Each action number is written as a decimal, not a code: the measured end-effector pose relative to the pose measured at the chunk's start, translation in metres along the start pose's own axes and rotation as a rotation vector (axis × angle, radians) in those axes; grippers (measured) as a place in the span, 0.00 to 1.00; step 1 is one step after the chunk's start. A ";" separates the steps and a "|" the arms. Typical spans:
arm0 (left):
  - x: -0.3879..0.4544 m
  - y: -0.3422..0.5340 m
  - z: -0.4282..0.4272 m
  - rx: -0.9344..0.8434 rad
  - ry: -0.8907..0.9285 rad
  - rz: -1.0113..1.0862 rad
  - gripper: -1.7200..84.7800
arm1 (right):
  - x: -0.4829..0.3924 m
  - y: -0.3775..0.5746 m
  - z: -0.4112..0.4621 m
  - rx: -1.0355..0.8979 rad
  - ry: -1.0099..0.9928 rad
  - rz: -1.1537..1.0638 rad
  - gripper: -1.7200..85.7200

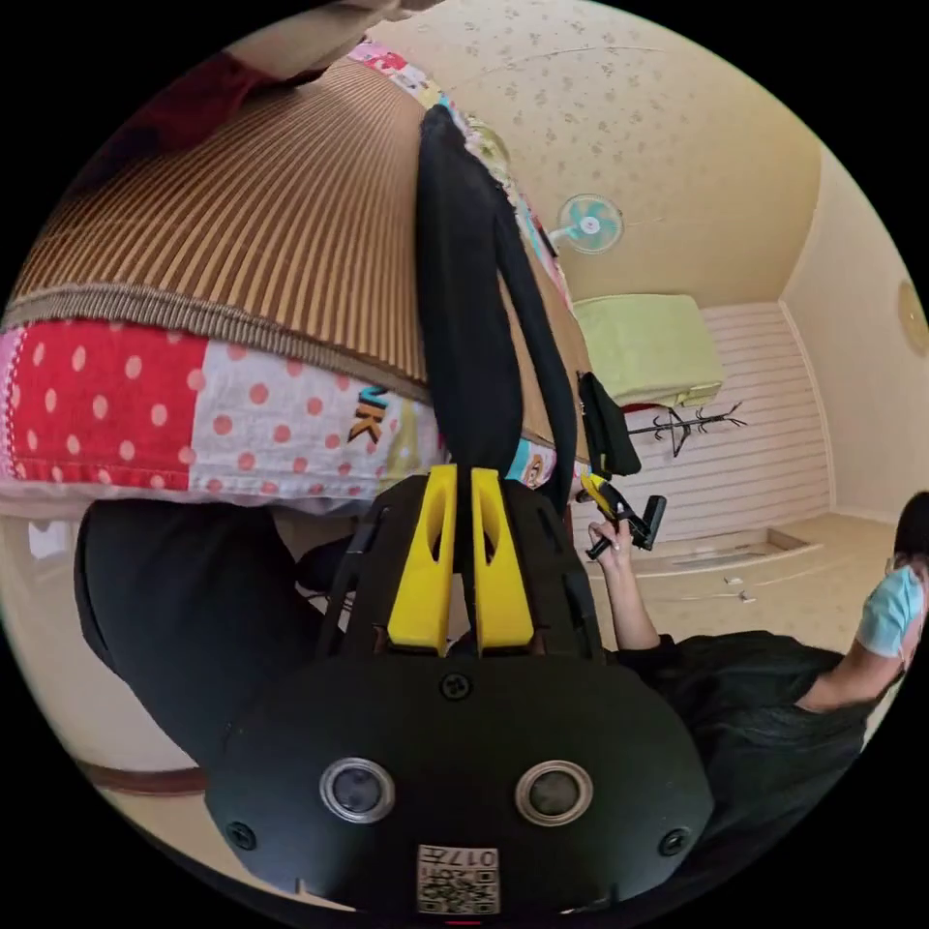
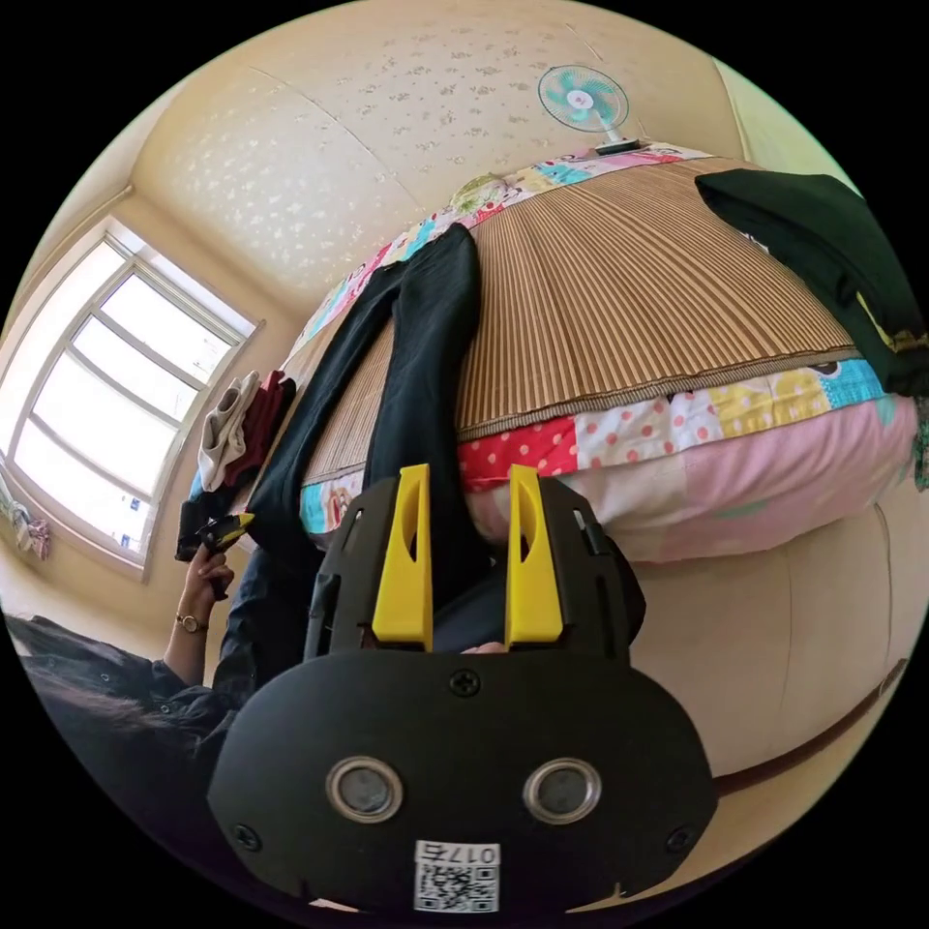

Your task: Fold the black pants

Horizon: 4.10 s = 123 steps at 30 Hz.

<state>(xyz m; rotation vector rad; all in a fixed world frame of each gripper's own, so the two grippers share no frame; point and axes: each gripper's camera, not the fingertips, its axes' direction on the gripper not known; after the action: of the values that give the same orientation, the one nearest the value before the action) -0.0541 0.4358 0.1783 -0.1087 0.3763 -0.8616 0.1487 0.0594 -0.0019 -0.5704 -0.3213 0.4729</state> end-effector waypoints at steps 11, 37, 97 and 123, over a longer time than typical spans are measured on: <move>0.016 0.063 -0.060 0.122 -0.174 0.022 0.10 | 0.047 -0.016 -0.013 -0.154 -0.230 -0.100 0.07; 0.053 0.004 0.043 -0.236 0.830 0.034 0.06 | 0.160 -0.052 -0.221 -0.099 -0.642 0.067 0.18; 0.073 0.030 0.037 -0.137 0.324 0.088 0.06 | 0.101 -0.379 0.231 -0.141 0.017 0.207 0.10; -0.016 0.074 -0.160 0.288 0.023 -0.061 0.11 | -0.131 -0.243 0.297 -0.224 0.002 -0.468 0.13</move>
<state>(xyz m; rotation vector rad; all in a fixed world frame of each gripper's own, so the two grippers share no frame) -0.0689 0.5057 0.0160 0.1569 0.2682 -0.9692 -0.0037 -0.0569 0.3554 -0.6891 -0.4945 -0.0167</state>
